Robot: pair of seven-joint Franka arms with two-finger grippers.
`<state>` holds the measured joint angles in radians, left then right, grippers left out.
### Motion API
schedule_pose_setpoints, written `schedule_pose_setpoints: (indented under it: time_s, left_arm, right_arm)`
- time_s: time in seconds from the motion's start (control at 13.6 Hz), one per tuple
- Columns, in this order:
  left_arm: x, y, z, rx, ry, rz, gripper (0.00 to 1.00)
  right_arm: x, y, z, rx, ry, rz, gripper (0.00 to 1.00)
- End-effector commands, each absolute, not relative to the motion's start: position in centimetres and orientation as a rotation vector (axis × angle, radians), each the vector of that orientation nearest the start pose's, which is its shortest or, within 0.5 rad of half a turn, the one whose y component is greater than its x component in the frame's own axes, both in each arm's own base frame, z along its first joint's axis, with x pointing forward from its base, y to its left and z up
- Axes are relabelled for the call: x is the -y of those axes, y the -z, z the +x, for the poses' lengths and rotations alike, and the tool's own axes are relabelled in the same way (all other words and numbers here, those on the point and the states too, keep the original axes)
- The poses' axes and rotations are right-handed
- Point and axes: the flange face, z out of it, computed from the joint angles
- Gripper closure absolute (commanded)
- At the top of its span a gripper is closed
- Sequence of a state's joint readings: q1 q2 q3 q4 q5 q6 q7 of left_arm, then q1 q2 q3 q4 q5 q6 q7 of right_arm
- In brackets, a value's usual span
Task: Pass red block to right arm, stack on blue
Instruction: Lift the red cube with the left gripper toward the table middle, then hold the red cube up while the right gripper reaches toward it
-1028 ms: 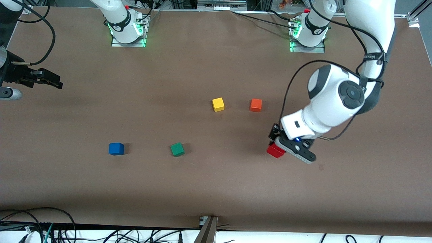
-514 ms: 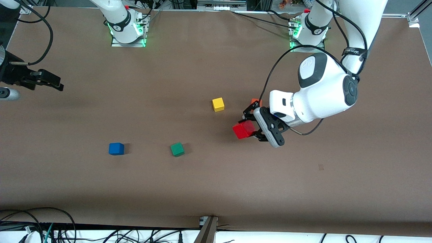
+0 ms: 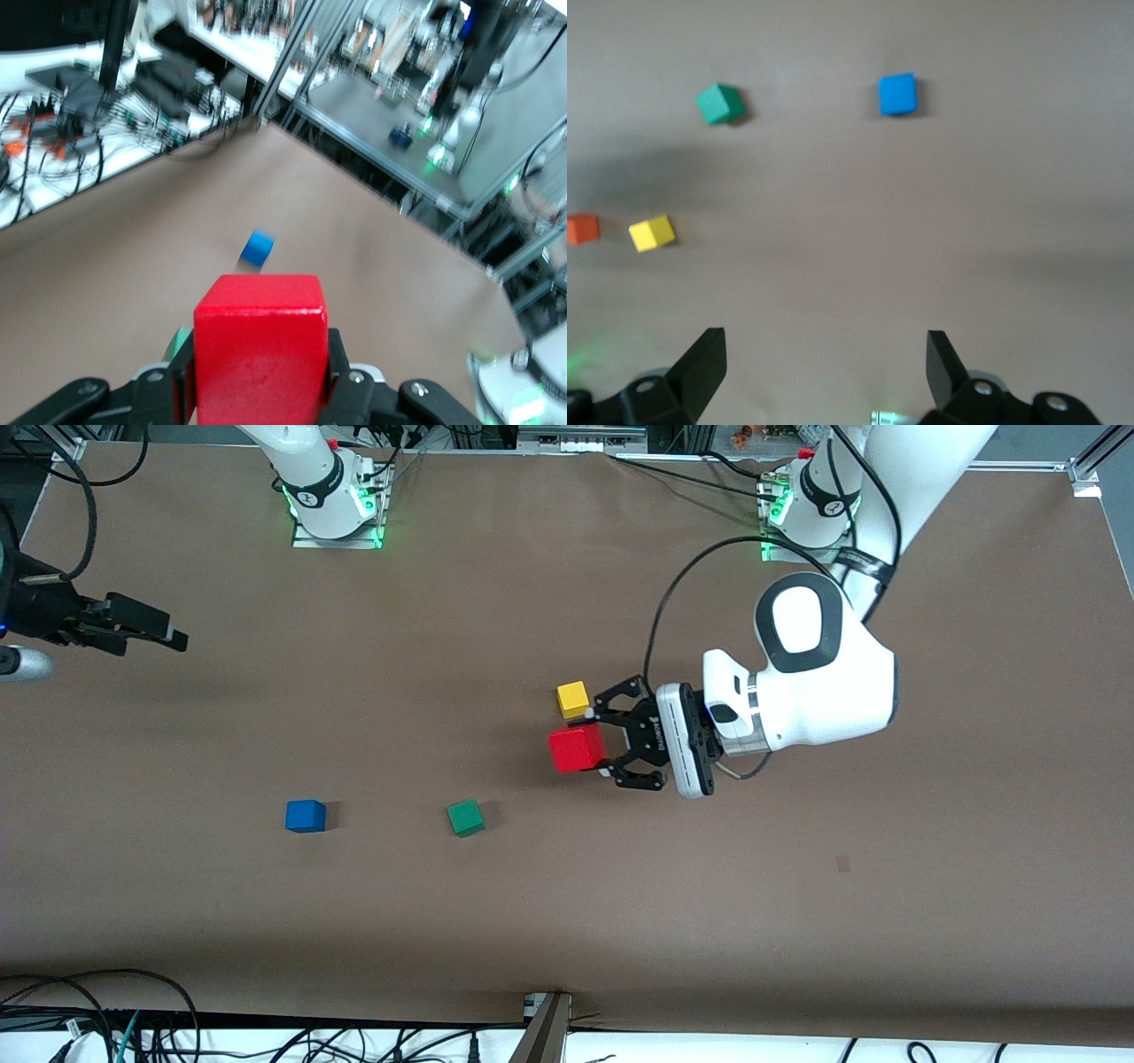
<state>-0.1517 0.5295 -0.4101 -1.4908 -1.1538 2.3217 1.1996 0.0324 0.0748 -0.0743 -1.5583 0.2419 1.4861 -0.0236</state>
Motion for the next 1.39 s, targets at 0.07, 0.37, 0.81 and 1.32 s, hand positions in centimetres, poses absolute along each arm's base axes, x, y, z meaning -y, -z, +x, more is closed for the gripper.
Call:
schedule_pose_setpoints:
  time_s: [0.07,0.37,0.81,1.32]
  left_arm:
    - [37.2,-44.7,63.1,0.965,-0.85,1.741,0.92]
    - [40.2,-43.9,61.4,1.05,-0.917,1.638,0.92]
    - [43.7,-43.0,60.0,0.971,-0.96,1.575,0.93]
    - [47.6,-43.1,60.1,0.934,-0.971,1.517,0.97]
  right_arm:
    - [-2.0,-58.1,56.4,0.031,-0.301,-2.8,0.0]
    - [-2.1,-57.5,56.0,0.15,-0.351,-2.715,0.0]
    - [-3.8,-56.3,56.9,0.148,-0.368,-2.436,0.0]
    - [-7.7,-50.2,61.1,-0.014,-0.477,-2.019,0.0]
